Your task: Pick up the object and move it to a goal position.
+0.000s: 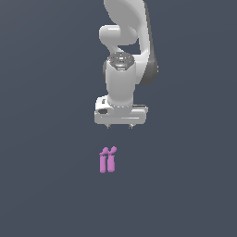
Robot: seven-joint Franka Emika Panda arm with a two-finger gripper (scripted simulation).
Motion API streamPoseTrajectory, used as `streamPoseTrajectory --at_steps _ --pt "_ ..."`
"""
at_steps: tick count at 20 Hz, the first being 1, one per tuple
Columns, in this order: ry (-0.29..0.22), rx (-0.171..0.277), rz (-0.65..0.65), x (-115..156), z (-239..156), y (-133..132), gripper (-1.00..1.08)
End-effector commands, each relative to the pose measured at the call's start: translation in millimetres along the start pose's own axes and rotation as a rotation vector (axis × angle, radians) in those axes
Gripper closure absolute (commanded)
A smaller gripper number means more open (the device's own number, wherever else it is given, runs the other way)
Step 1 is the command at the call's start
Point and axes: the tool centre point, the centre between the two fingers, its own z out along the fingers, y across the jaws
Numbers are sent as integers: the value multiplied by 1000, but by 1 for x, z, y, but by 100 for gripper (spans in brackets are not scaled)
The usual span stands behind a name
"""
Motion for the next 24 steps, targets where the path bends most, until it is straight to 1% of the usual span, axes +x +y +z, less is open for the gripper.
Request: streamPoseTrajectory --at_steps 1,10,15,19,24 --pt "0 0 0 0 0 0 -92" --pt "-1 12 -4 -2 -6 -12 -92" --pt "-1 12 -5 -2 -6 -11 -92" --pt "-3 11 -11 4 0 -9 -92" --pt "-7 9 -25 18 13 -1 -92"
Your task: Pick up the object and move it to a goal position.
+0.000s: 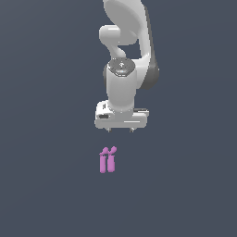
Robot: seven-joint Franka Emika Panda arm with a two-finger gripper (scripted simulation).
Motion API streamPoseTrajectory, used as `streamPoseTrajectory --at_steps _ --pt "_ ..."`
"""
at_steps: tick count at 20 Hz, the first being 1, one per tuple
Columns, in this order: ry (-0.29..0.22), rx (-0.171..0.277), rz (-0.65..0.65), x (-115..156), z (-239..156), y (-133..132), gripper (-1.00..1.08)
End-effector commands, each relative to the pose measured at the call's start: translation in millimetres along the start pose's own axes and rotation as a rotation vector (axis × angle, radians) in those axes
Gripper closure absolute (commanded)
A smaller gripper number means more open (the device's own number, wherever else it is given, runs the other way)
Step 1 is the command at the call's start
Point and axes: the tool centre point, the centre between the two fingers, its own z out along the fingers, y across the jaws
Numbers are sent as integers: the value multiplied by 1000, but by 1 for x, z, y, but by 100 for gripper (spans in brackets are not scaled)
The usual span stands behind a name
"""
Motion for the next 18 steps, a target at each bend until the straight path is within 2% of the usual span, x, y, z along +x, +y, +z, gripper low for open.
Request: streamPoseTrajectory --at_steps 1,11,18 --pt "-3 -1 -8 8 8 5 -92" --pt "-19 -5 -56 48 62 36 -92" --pt "-27 -4 -79 64 92 53 -92"
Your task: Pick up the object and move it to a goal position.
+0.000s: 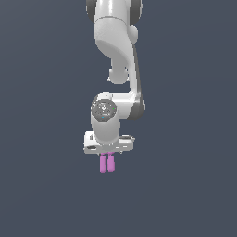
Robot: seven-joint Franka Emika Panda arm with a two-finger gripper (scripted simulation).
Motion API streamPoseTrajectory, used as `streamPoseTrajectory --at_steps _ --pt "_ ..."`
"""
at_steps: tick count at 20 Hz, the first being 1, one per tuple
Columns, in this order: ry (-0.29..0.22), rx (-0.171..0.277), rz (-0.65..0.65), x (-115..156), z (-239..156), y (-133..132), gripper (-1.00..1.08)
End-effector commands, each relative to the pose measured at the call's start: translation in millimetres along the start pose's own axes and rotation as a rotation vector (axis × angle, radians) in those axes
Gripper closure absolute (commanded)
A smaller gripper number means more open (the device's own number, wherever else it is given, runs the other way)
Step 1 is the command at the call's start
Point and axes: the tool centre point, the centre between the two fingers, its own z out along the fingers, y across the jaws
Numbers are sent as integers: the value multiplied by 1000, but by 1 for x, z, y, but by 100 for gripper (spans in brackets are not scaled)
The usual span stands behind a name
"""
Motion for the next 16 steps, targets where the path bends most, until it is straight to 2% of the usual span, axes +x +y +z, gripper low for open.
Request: streamPoseTrajectory --at_steps 1,11,16 --pt "-1 0 -7 4 8 5 -92" --pt "-4 1 -13 7 19 10 -92" --pt "-4 1 -13 7 36 10 -92"
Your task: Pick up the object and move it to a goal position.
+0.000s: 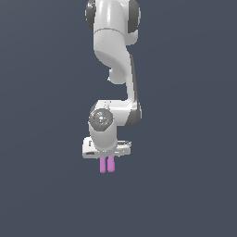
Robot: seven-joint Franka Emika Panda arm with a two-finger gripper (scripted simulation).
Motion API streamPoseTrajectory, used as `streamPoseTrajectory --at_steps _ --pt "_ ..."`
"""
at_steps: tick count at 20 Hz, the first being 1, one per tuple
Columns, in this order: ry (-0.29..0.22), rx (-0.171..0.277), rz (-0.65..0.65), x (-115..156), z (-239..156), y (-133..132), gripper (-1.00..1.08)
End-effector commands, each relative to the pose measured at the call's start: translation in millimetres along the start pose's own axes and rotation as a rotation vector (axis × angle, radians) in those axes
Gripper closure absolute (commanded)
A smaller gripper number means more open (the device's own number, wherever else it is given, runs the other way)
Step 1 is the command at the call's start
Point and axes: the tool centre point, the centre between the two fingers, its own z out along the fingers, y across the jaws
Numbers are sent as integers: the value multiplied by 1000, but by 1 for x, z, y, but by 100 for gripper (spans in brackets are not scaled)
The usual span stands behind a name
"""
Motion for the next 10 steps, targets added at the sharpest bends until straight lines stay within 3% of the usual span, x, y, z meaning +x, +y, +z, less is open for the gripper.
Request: streamPoseTrajectory --at_steps 1,10 --pt "-1 0 0 -1 13 0 -92" --pt "-1 0 -1 0 39 0 -92"
